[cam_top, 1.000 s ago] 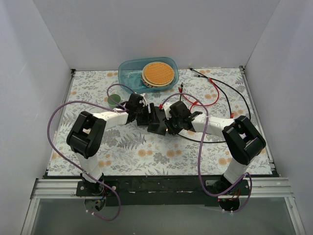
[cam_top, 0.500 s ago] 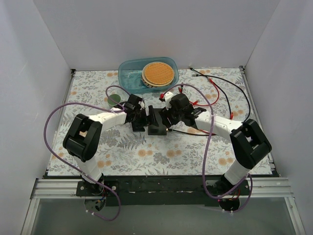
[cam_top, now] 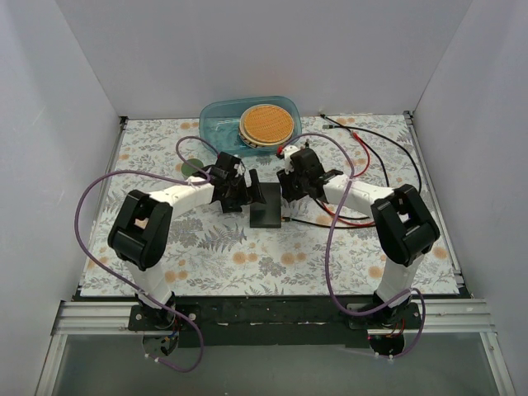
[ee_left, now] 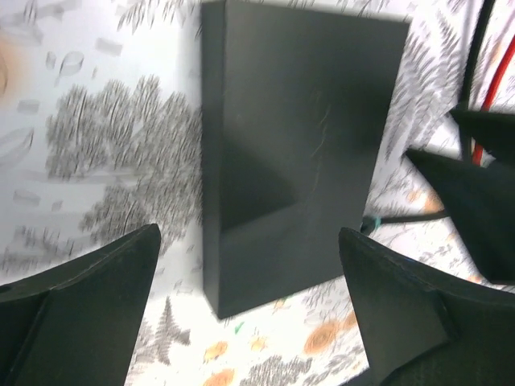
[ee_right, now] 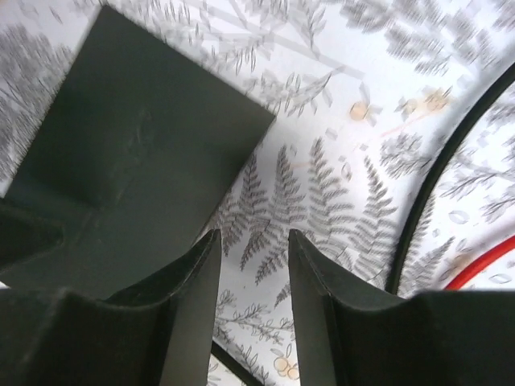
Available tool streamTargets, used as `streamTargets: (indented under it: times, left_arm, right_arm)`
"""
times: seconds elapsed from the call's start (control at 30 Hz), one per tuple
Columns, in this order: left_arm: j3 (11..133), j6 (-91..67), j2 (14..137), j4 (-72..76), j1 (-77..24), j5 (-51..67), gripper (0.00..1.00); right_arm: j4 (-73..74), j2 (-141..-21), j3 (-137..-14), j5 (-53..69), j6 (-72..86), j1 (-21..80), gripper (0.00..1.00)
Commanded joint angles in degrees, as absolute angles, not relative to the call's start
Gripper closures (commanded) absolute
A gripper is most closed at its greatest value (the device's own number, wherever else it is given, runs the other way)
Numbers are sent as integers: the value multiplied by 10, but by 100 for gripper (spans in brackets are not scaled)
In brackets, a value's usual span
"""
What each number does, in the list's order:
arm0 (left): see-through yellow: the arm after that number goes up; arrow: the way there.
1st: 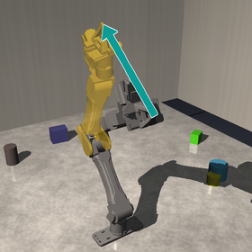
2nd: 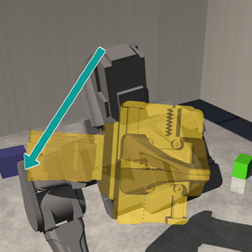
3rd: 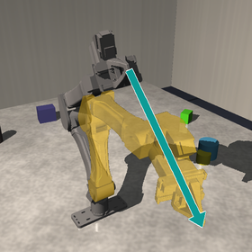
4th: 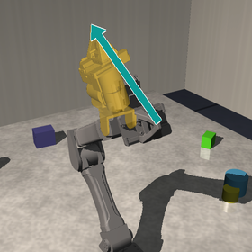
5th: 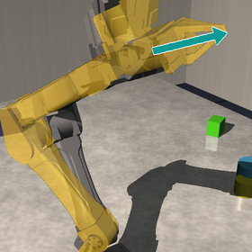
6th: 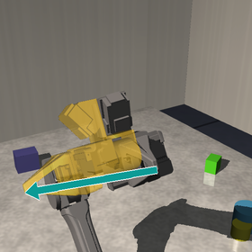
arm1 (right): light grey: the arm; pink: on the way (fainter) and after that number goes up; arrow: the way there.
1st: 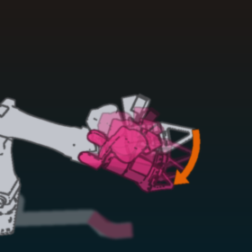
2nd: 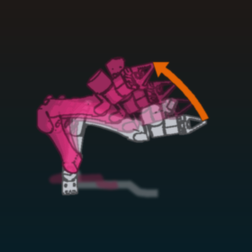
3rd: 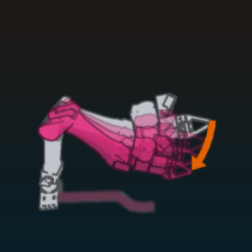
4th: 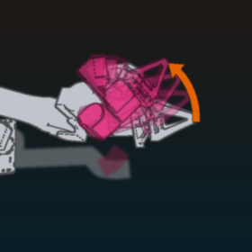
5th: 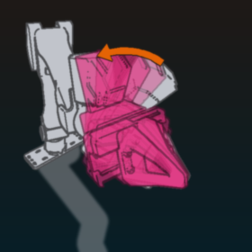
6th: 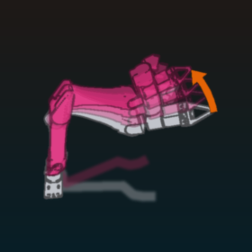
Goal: Insert the plug into the switch port
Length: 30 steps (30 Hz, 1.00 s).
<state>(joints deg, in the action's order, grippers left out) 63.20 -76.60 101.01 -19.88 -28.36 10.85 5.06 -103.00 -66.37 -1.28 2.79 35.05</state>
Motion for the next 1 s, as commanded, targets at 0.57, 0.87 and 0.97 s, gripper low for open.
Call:
streamTargets:
  times: [0.57,0.87,0.97]
  left_arm:
    - [687,-751,1043,-183,-273,105,4]
    - [670,-742,1005,-183,-273,102,3]
    - [664,-743,998,-180,-273,106,3]
  right_arm:
    - [65,-955,-598,4,31,346,54]
    - [72,-995,-778,-4,74,209,34]
    - [57,-1040,-807,35,99,172,35]
